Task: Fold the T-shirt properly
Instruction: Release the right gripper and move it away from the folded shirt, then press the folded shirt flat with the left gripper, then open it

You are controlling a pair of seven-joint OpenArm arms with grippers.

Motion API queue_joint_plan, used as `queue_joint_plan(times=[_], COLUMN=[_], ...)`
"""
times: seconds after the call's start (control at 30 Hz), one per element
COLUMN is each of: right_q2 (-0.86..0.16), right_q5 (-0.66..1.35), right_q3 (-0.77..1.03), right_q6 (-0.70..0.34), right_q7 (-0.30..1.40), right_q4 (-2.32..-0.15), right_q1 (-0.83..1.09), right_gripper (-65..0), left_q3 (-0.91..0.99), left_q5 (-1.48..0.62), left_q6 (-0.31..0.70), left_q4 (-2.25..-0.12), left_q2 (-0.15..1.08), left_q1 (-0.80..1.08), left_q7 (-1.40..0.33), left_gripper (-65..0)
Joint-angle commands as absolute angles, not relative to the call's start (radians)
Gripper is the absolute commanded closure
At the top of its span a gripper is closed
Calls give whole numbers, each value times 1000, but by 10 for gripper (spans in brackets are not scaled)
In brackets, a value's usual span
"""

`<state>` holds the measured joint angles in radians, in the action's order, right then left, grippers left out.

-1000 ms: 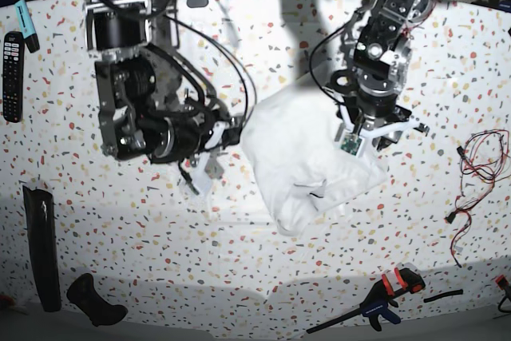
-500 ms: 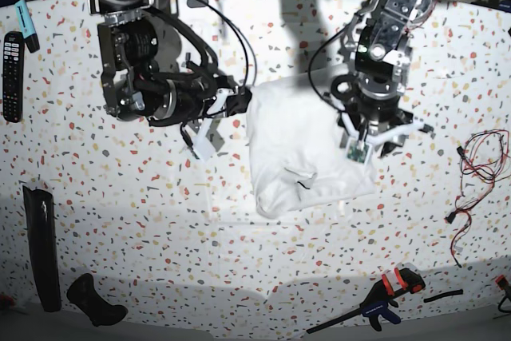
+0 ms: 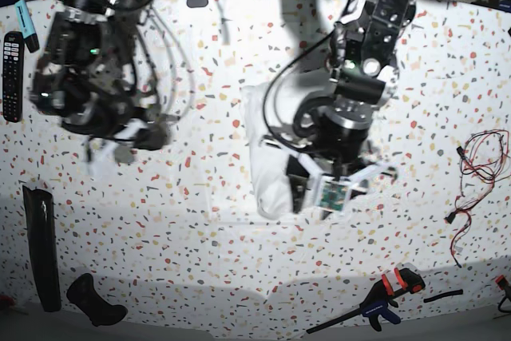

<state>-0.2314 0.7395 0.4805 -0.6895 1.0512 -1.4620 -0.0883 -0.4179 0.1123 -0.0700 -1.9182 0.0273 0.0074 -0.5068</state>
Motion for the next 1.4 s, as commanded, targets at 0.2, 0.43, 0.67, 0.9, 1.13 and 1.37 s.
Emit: queue_joint_plan(times=[0.2, 0.43, 0.67, 0.9, 1.13, 1.37], right_q2=[-398, -492, -504, -504, -504, -504], right_q5=[799, 866, 869, 869, 869, 869], right_q3=[615, 663, 663, 663, 663, 663], right_q6=[-698, -698, -698, -698, -698, -698], right_q7=[1090, 1127, 1127, 1127, 1127, 1127], right_q4=[-1482, -1482, -1482, -1482, -1482, -1482], right_q1=[-99, -98, -99, -99, -99, -99], right_gripper=[-130, -130, -130, -130, -130, -130], left_q3=[-418, -418, -418, -418, -418, -418], left_q5=[91, 10, -112, -219, -274, -145], left_q6=[-57, -221, -251, -251, -251, -251], left_q4=[-1654, -1346, -1103, -882, -740, -775], left_q2=[-51, -86, -86, -86, -86, -85], left_q1=[-94, -203, -263, -263, -263, -265], left_q7=[-361, -166, -131, 9, 77, 76], left_gripper=[-219, -219, -219, -219, -219, -219])
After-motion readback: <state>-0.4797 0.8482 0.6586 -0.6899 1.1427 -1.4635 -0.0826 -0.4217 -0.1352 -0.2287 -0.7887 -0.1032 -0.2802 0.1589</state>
